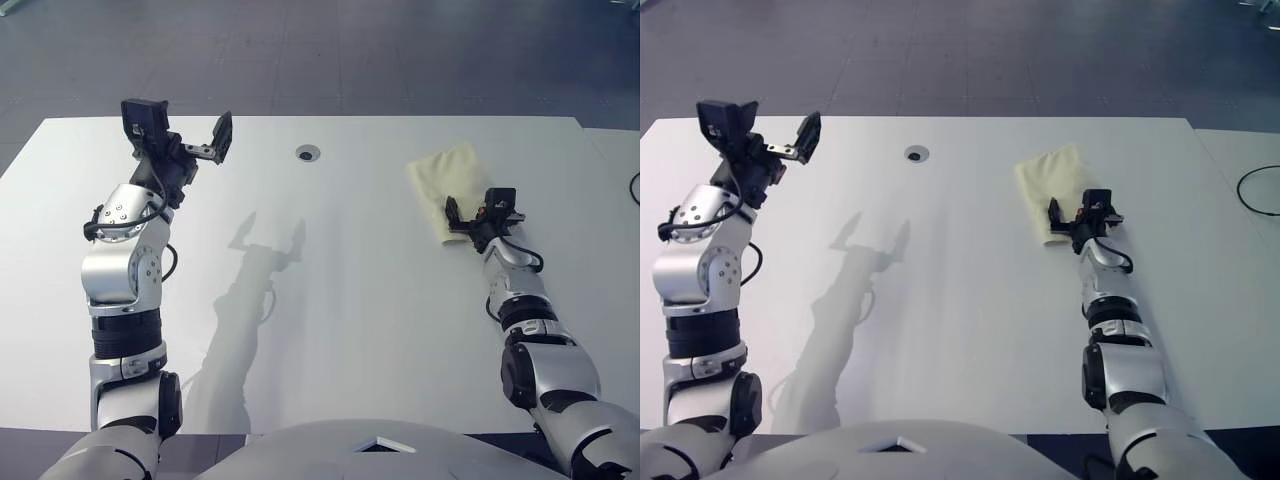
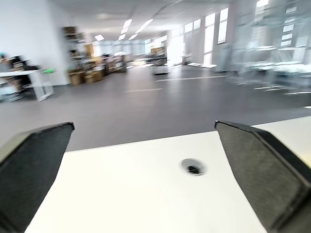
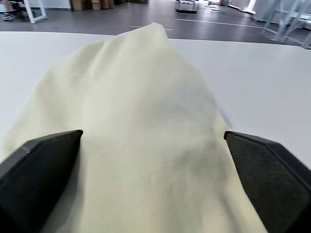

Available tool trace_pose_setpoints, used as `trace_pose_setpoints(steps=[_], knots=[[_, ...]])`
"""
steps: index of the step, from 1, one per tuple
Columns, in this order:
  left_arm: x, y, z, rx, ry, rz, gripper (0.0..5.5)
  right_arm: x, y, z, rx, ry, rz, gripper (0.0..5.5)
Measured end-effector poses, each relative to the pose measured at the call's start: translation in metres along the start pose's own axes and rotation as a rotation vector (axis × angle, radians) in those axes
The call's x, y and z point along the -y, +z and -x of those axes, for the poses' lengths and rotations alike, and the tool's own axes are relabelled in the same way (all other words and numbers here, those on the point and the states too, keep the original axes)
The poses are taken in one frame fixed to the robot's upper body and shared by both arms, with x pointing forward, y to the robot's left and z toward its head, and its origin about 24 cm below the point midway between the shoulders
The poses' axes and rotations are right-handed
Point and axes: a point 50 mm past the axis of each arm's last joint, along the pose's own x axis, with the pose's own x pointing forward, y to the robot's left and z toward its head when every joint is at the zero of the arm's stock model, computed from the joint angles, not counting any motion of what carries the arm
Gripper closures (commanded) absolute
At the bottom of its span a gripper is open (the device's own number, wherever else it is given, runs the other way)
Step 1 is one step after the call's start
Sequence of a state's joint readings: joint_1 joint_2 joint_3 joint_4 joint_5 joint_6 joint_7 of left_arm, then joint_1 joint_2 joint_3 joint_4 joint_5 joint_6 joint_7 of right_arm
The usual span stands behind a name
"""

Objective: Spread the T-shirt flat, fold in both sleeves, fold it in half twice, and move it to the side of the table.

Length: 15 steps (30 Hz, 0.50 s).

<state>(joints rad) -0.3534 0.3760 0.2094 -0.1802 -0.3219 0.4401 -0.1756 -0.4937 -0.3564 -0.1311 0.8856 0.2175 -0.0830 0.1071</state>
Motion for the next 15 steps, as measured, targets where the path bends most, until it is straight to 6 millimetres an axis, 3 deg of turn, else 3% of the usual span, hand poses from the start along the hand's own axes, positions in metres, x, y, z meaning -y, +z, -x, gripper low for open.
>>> trace_pose_setpoints(steps=[5,10,15], knots=[[0.001,-0.010,0.011,-0.048,0.169,-0.014,0.10,-0.007,0.010,0.025,0.041,-0.066,-0.020,0.13],[0.003,-0.010,0.023,-0.061,0.262,-0.037,0.10,-0.026,0.071,0.046,0.206,-0.021,-0.003,0.13],[0.019,-0.007,0.048,-0.105,0.300,-0.055,0.10,-0.052,0.102,0.083,0.259,0.077,-0.005,0.13]])
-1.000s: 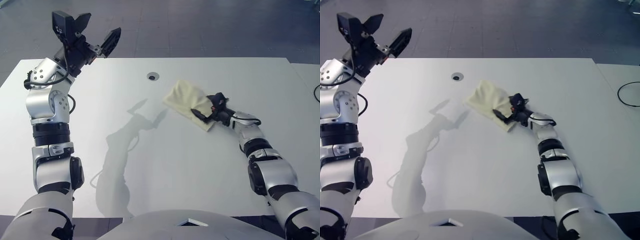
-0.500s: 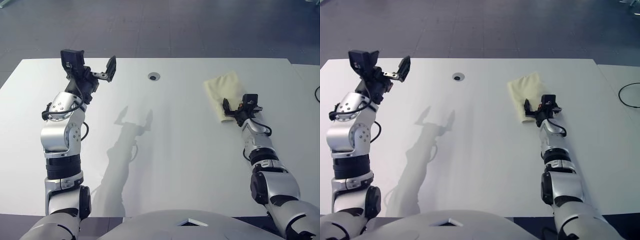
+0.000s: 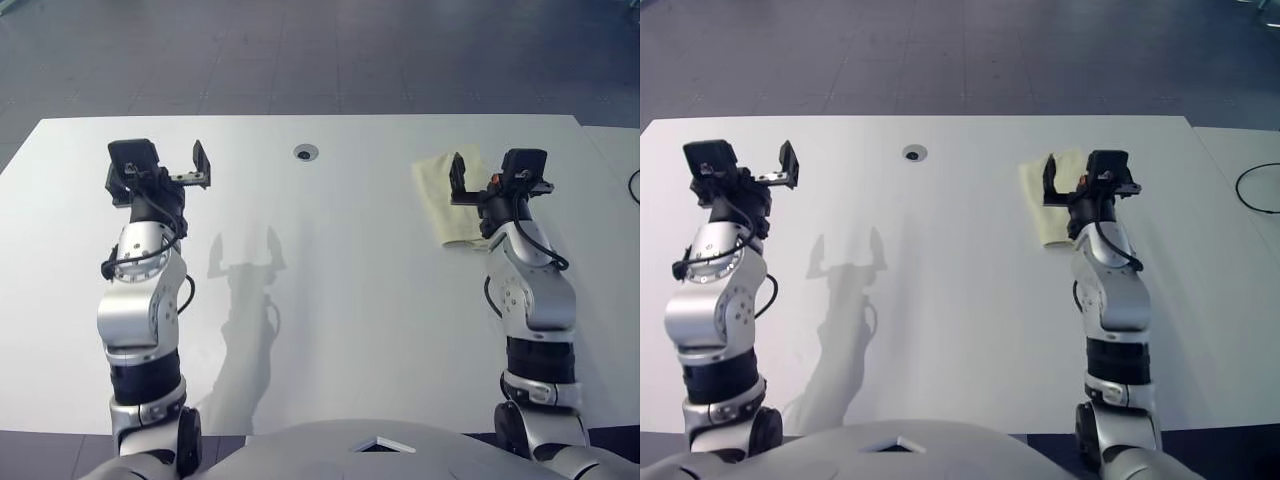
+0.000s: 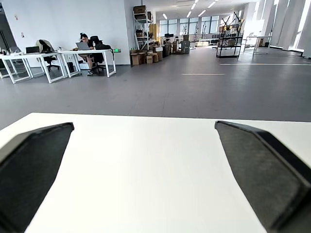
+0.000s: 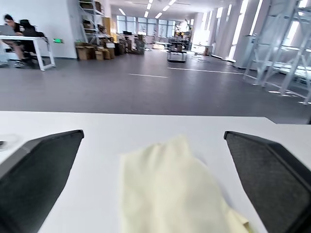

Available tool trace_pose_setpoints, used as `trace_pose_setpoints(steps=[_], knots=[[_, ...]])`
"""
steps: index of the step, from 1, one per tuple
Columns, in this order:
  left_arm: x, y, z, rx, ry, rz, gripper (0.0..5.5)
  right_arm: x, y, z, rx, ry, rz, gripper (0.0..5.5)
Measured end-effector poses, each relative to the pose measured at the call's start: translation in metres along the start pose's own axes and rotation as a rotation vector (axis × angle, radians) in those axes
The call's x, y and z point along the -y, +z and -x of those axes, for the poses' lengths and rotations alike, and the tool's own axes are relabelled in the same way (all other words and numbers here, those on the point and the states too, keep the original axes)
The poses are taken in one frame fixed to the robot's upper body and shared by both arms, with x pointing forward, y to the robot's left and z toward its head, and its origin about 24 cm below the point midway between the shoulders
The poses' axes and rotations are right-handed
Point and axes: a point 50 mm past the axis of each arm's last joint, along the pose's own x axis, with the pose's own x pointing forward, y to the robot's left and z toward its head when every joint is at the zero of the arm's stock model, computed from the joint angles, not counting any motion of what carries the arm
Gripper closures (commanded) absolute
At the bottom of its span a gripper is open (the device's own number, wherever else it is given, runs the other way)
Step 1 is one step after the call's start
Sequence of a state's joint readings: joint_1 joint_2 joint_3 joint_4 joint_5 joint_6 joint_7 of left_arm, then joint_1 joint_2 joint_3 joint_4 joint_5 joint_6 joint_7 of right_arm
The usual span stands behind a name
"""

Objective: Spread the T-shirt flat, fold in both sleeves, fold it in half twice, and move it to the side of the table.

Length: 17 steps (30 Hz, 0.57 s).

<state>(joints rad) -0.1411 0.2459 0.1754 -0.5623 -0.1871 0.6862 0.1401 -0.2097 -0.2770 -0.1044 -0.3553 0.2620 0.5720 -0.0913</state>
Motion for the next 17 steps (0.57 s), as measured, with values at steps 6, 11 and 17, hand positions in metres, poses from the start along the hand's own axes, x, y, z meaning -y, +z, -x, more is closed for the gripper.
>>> trace_pose_setpoints(steps=[6,11,17], knots=[[0.004,-0.005,0.007,-0.071,-0.087,0.009,0.10,0.000,0.001,0.007,-0.050,-0.004,0.058,0.13],[-0.001,0.002,0.005,-0.050,-0.080,0.025,0.10,-0.006,0.005,0.003,-0.049,0.041,0.067,0.13],[0.000,0.002,0.005,-0.050,-0.076,0.026,0.10,-0.011,0.003,0.001,-0.060,0.067,0.059,0.13]])
